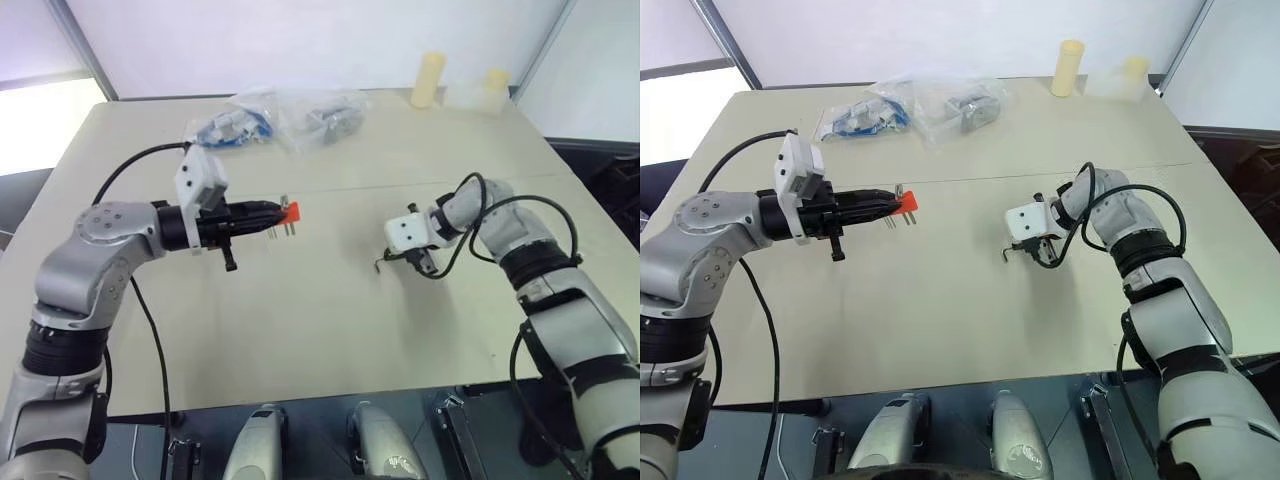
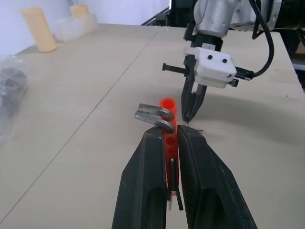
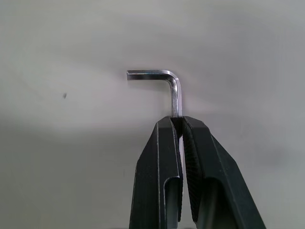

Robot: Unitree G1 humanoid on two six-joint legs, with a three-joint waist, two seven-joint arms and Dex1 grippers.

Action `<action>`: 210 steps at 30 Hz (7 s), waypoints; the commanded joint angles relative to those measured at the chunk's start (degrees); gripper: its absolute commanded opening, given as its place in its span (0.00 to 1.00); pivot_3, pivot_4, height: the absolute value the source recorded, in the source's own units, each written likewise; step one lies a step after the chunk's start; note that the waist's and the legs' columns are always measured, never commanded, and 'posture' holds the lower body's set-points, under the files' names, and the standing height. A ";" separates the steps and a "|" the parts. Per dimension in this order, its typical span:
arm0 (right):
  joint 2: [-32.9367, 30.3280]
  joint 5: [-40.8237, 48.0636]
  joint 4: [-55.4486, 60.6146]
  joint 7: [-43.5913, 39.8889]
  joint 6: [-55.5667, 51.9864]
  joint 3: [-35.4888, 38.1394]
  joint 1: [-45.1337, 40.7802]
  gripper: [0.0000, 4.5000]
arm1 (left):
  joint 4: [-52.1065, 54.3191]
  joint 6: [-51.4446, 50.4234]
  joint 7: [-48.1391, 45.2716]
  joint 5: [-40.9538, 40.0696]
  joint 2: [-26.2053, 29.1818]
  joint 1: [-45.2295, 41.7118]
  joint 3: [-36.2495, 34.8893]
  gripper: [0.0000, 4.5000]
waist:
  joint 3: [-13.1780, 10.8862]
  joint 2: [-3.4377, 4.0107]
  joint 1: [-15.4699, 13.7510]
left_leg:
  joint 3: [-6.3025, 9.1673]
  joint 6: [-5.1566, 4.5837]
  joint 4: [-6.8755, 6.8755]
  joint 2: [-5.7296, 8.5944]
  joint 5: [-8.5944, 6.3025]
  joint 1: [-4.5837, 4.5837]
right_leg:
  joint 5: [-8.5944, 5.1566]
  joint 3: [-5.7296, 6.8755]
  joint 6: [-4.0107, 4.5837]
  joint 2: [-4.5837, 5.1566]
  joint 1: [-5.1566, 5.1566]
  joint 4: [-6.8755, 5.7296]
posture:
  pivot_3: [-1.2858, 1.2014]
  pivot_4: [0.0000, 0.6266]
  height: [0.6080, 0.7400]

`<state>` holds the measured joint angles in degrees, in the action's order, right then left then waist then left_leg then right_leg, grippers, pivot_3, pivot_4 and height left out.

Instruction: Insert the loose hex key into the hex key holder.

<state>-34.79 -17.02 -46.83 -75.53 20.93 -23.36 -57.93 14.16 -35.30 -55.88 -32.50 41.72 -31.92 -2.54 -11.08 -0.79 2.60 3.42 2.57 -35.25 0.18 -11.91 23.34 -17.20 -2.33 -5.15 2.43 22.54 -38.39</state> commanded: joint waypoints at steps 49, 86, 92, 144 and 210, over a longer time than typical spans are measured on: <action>27.67 45.60 57.78 42.86 -52.52 20.00 15.39 0.02 | -3.83 0.26 2.91 0.08 -3.14 -5.55 -1.17 0.10 | 0.00 0.01 -0.12 | 0.05 0.00 0.07 0.00 0.00 0.15 | 0.00 -0.02 -0.01 0.02 0.20 -0.03 | 0.52 0.24 1.00; 25.71 45.03 55.80 42.03 -50.68 20.55 14.37 0.02 | -3.04 -0.61 4.17 -1.75 -3.38 -5.54 -2.26 0.10 | 0.00 0.01 -0.13 | 0.06 0.00 0.10 0.00 0.00 0.15 | 0.00 -0.03 0.00 0.03 0.20 -0.01 | 0.52 0.24 1.00; 25.86 45.73 56.52 42.47 -51.19 20.97 13.92 0.02 | -4.21 0.11 5.06 -1.02 -3.92 -5.56 -2.90 0.10 | 0.00 0.01 -0.14 | 0.06 0.00 0.10 0.00 0.00 0.15 | 0.00 -0.02 0.00 0.03 0.20 -0.01 | 0.52 0.24 1.00; 26.13 44.39 55.17 42.12 -49.66 19.99 13.21 0.02 | -4.29 1.08 5.58 -1.90 -4.21 -6.18 -3.40 0.10 | 0.00 0.01 -0.14 | 0.07 0.00 0.13 0.00 0.00 0.15 | 0.00 -0.03 0.00 0.04 0.21 0.03 | 0.52 0.24 1.00; 28.74 43.66 54.10 43.13 -47.27 18.89 12.30 0.02 | -3.27 -0.40 7.13 -4.20 -4.39 -6.39 -4.60 0.10 | 0.00 0.01 -0.12 | 0.09 0.00 0.17 0.00 0.00 0.16 | -0.01 -0.03 0.00 0.06 0.22 0.08 | 0.52 0.24 1.00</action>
<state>-6.69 27.04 6.57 -32.41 -28.13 -4.42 -45.56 9.10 -35.77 -49.22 -35.70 37.18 -36.80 -5.25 -11.08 -0.79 2.48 3.50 2.57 -35.08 0.18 -11.91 23.51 -17.21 -2.36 -5.15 2.49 22.76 -38.31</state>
